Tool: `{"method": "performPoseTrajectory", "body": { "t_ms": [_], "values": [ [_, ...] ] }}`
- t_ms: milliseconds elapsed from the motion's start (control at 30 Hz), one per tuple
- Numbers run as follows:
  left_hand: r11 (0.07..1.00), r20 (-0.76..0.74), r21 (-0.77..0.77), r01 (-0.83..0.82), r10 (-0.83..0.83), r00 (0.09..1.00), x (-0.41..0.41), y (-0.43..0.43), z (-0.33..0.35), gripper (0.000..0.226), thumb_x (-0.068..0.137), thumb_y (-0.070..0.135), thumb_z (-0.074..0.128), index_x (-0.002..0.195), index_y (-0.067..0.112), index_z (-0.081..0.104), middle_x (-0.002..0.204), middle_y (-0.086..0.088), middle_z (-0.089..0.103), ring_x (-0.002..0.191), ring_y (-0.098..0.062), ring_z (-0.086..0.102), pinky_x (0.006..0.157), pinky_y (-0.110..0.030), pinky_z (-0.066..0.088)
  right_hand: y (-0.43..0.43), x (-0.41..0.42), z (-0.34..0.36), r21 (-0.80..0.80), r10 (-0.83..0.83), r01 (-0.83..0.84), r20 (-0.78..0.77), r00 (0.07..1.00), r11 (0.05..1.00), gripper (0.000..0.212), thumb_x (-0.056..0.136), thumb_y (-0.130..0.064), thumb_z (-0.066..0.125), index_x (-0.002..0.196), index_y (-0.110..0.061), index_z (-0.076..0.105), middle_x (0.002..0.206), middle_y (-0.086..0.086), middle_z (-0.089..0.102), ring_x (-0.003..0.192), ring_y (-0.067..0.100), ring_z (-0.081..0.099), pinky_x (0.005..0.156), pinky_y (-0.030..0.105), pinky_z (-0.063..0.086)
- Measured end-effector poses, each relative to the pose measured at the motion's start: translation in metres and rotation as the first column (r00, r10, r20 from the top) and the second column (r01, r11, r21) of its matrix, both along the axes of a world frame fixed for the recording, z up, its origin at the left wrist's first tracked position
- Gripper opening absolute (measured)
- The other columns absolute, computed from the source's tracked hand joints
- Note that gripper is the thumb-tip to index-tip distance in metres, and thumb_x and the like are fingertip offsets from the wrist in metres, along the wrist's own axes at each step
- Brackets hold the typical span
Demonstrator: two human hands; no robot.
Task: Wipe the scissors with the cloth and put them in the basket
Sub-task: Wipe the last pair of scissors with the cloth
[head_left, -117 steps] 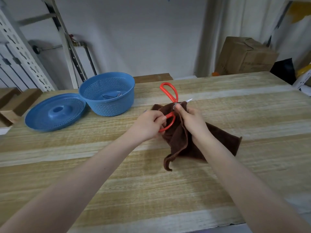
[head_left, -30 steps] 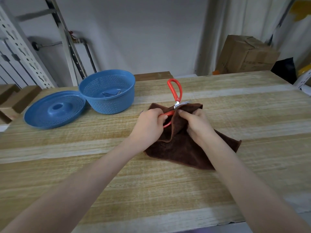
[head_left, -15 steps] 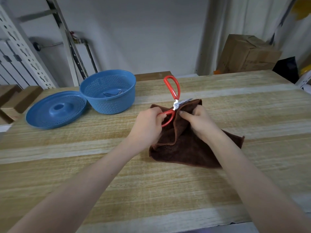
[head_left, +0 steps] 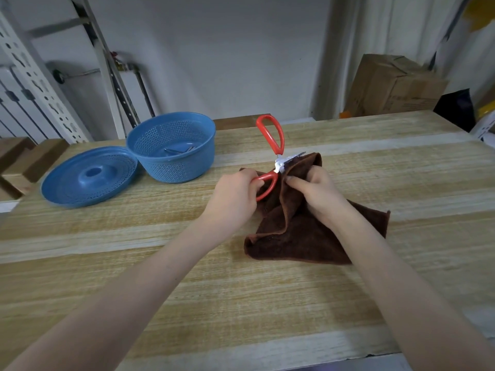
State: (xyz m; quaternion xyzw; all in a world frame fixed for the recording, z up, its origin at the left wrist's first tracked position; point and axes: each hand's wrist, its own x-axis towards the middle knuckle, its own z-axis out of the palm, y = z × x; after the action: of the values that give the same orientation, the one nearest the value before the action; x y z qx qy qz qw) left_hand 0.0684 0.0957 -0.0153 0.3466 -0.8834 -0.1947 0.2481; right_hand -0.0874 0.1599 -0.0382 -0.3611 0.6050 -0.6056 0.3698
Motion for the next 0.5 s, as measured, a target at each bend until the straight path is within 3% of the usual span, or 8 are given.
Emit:
{"method": "performPoseTrajectory", "body": {
  "t_ms": [233,367,500],
  "values": [
    [0.999,0.003,-0.050,0.016,-0.016,1.000,-0.007,0.006,0.002,0.019,0.100,0.017,0.047,0.095,0.005,0.061,0.076,-0.010,0.062,0.066,-0.024,0.055,0.058,-0.031,0.039,-0.004,0.010,0.004,-0.078,-0.142,0.150,0.094,0.985,0.986,0.016,0.094,-0.010,0.058,0.083,-0.013,0.069,0.080,0.001,0.073,0.080,0.016,0.071,0.077,0.030,0.056],
    [1.000,0.004,-0.025,-0.004,0.005,1.000,-0.007,0.005,0.002,0.020,0.099,0.018,0.047,0.083,0.010,0.056,0.071,-0.004,0.057,0.062,-0.018,0.052,0.050,-0.020,0.032,-0.005,0.019,0.003,-0.060,-0.214,0.230,0.195,0.957,0.971,0.018,0.094,-0.012,0.056,0.080,-0.010,0.066,0.076,0.003,0.069,0.076,0.017,0.068,0.075,0.031,0.054],
    [0.999,-0.031,0.036,-0.021,0.022,0.999,-0.005,0.004,0.002,0.021,0.099,0.016,0.048,0.078,0.015,0.052,0.065,0.005,0.052,0.058,-0.008,0.049,0.054,-0.012,0.037,-0.008,0.019,0.004,-0.006,-0.272,0.301,0.409,0.871,0.954,0.011,0.095,-0.011,0.055,0.091,-0.007,0.064,0.078,0.004,0.069,0.074,0.015,0.068,0.068,0.027,0.055]
  ]
}}
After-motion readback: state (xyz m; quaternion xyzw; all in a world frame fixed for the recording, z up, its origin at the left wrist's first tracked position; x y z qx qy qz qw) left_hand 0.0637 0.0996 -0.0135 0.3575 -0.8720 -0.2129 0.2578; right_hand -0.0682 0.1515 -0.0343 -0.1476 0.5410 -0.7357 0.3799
